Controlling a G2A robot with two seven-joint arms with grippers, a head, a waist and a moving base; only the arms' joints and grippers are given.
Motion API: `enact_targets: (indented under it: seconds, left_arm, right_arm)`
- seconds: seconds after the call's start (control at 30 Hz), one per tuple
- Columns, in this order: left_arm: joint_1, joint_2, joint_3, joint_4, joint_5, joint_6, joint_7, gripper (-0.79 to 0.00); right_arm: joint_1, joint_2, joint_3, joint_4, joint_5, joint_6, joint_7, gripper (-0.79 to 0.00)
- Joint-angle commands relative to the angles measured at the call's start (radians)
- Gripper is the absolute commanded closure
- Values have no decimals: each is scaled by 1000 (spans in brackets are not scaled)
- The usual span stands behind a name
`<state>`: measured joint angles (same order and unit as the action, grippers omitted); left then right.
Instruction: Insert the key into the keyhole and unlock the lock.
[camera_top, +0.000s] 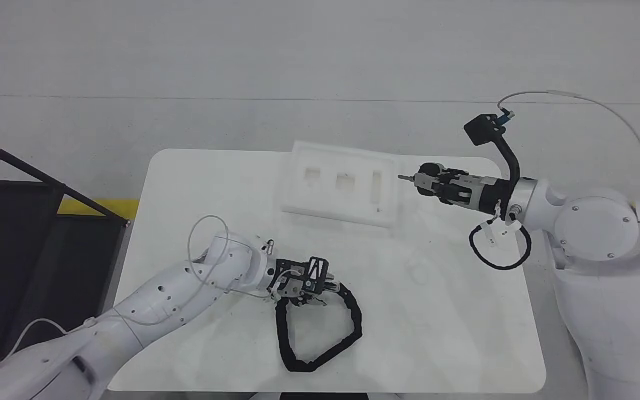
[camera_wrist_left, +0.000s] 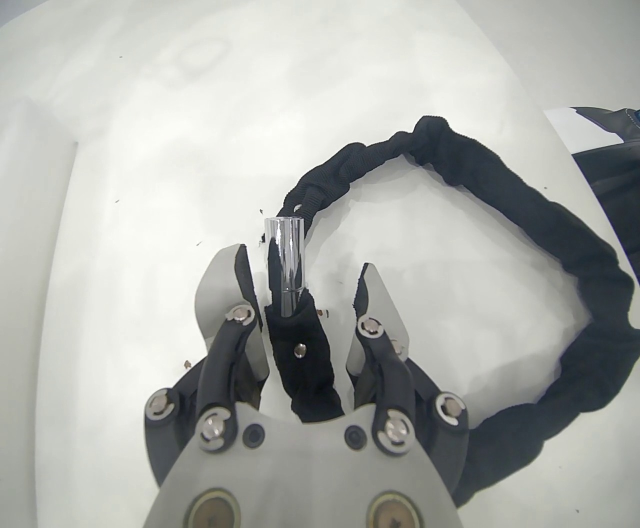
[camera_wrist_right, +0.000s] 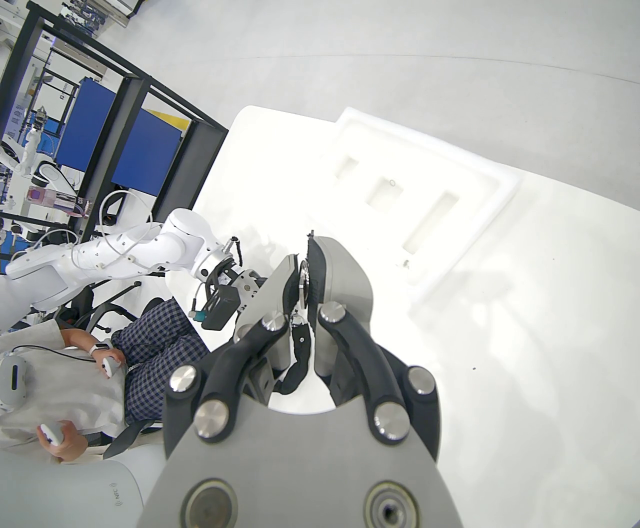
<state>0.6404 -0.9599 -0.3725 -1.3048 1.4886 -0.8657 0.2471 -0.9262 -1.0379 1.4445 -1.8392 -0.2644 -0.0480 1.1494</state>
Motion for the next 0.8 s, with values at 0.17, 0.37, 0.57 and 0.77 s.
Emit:
enact_targets:
  seconds: [0.17,0.37,0.57,0.77]
  left_arm:
    - [13,-14,-20,29,-37,-20,-35,-308]
    - [16,-26,-40,44,-60,-36,-34,0]
    - [9,-34,-69,56,-75,-40,-13,0]
    - [-5,-40,-104,76,-111,-87,39,0]
  right_arm:
    - [0,0,0,0,0,0,0,0]
    - [0,0,0,0,0,0,0,0]
    - [0,0,0,0,0,0,0,0]
    - [0,0,0,0,0,0,0,0]
